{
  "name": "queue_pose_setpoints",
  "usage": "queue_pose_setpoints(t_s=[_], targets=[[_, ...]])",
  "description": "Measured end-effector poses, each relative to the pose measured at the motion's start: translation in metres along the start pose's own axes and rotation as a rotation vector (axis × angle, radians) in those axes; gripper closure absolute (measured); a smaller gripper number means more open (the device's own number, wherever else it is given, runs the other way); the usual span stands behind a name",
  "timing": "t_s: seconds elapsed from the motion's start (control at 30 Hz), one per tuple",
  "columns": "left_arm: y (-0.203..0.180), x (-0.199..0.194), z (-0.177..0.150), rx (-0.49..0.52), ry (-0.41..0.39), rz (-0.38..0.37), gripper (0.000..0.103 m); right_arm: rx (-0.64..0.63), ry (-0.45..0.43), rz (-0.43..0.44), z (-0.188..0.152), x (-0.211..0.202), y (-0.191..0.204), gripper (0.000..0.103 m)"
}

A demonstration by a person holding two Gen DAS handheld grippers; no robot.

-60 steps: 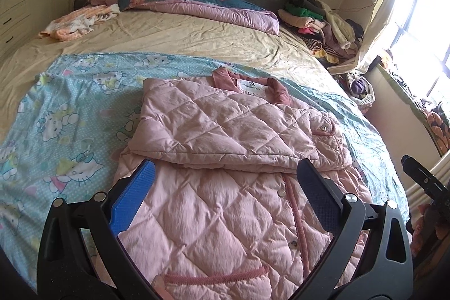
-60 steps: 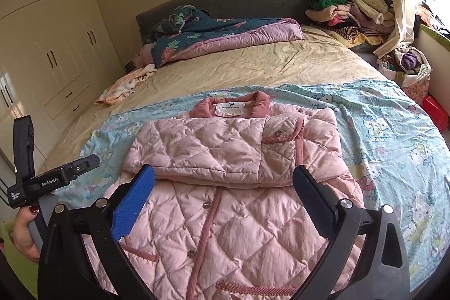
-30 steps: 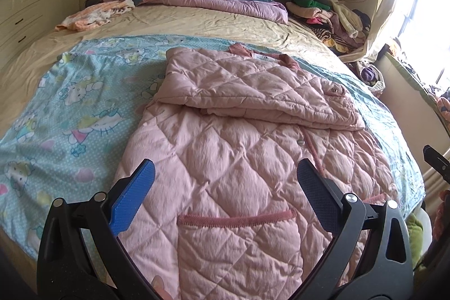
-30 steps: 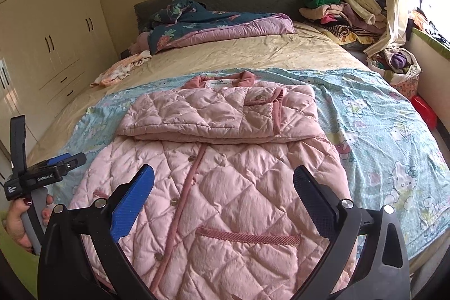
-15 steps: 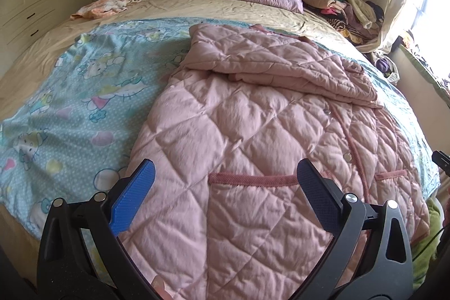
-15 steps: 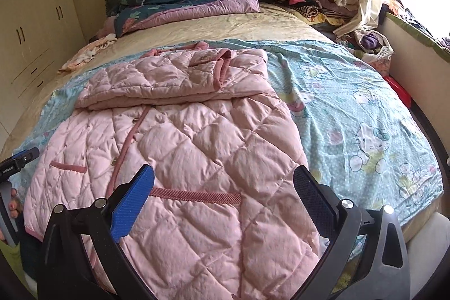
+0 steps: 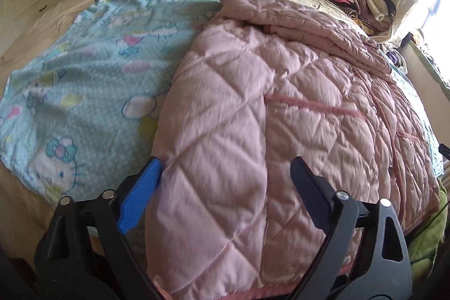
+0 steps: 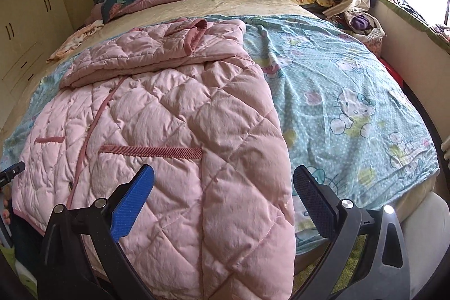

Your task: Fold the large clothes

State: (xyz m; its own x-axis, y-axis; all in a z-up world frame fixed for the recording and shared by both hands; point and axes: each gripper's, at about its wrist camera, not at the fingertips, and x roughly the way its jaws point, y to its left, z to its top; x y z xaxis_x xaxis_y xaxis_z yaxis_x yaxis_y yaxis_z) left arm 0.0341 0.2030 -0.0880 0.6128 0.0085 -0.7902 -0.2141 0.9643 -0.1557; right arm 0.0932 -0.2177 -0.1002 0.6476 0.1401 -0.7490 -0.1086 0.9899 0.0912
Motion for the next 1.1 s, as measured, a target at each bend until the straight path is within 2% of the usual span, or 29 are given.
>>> queue_pose_setpoints(t_s=[0.2,0.4,0.6,0.77,0.83,0.87,0.93,1.0,1.03,1.1], targets=[[0.010,-0.002,-0.017,0.009,0.025,0.014,0.019,0.001,0.046,0.017,-0.015,0.001,-0.011,0.004],[0.016,0.003,-0.034,-0.008,0.072,-0.022,0.019,0.005,0.110,0.030,-0.035,0.002,-0.027,0.004],[0.009,0.004,-0.037,0.005,0.094,-0.048,0.020,0.036,0.213,0.115,-0.068,0.010,-0.040,0.004],[0.008,0.002,-0.041,0.006,0.104,-0.054,0.020,-0.065,0.260,0.108,-0.082,0.010,-0.024,0.005],[0.008,0.001,-0.043,0.002,0.104,-0.056,0.020,-0.081,0.267,0.123,-0.084,0.010,-0.023,0.012],[0.009,0.000,-0.044,-0.001,0.104,-0.058,0.020,-0.088,0.270,0.145,-0.086,0.010,-0.021,0.024],[0.009,-0.001,-0.046,-0.005,0.103,-0.059,0.020,-0.106,0.265,0.141,-0.088,0.008,-0.017,0.032],[0.009,-0.003,-0.047,-0.006,0.105,-0.062,0.021,-0.111,0.251,0.148,-0.088,0.004,-0.015,0.047],[0.009,-0.004,-0.048,-0.007,0.106,-0.063,0.021,-0.114,0.240,0.148,-0.087,0.001,-0.015,0.050],[0.009,-0.006,-0.048,-0.010,0.105,-0.070,0.027,-0.114,0.209,0.167,-0.084,-0.008,-0.014,0.066]])
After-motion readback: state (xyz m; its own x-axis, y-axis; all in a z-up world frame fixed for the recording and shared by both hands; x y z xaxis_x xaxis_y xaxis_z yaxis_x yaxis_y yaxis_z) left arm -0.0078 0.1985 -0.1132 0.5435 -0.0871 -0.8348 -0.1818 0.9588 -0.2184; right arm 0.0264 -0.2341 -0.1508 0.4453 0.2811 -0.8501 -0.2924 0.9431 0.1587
